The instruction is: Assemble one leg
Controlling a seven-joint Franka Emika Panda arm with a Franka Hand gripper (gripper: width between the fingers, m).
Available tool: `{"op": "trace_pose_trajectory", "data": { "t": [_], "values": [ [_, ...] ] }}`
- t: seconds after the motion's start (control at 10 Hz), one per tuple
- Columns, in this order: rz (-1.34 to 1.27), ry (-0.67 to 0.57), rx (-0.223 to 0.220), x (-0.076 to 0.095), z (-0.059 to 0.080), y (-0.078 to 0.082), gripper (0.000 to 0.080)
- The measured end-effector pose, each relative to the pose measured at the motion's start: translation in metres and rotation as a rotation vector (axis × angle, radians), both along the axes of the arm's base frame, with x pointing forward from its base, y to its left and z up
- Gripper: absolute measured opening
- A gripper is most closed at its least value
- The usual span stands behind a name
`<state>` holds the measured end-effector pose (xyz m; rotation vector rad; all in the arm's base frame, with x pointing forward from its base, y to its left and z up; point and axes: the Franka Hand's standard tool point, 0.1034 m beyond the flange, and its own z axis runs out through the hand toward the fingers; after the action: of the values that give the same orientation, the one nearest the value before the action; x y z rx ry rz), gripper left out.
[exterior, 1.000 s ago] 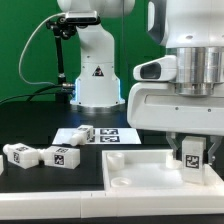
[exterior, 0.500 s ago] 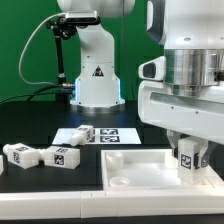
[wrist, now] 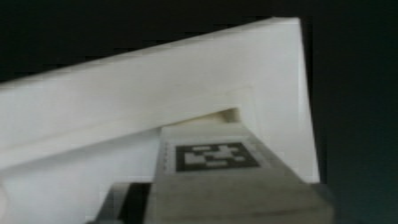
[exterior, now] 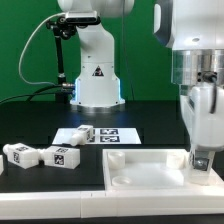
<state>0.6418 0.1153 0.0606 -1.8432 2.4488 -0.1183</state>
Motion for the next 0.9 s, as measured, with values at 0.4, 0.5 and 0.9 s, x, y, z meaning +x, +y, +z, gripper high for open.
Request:
{"op": "trace_pose_trajectory", "data": {
  "t": [0.4,0.5,0.9],
  "values": [
    [0.311,-0.045,-0.038,0.0017,0.0025,-0.0008,0.0615],
    [0.532,-0.041,-0.066,-0.0009,0.0036,-0.0003,0.0639],
    [0.826,-0.04,-0.108,-0.0065,-0.0001,0.0047,0.0649]
  ]
}}
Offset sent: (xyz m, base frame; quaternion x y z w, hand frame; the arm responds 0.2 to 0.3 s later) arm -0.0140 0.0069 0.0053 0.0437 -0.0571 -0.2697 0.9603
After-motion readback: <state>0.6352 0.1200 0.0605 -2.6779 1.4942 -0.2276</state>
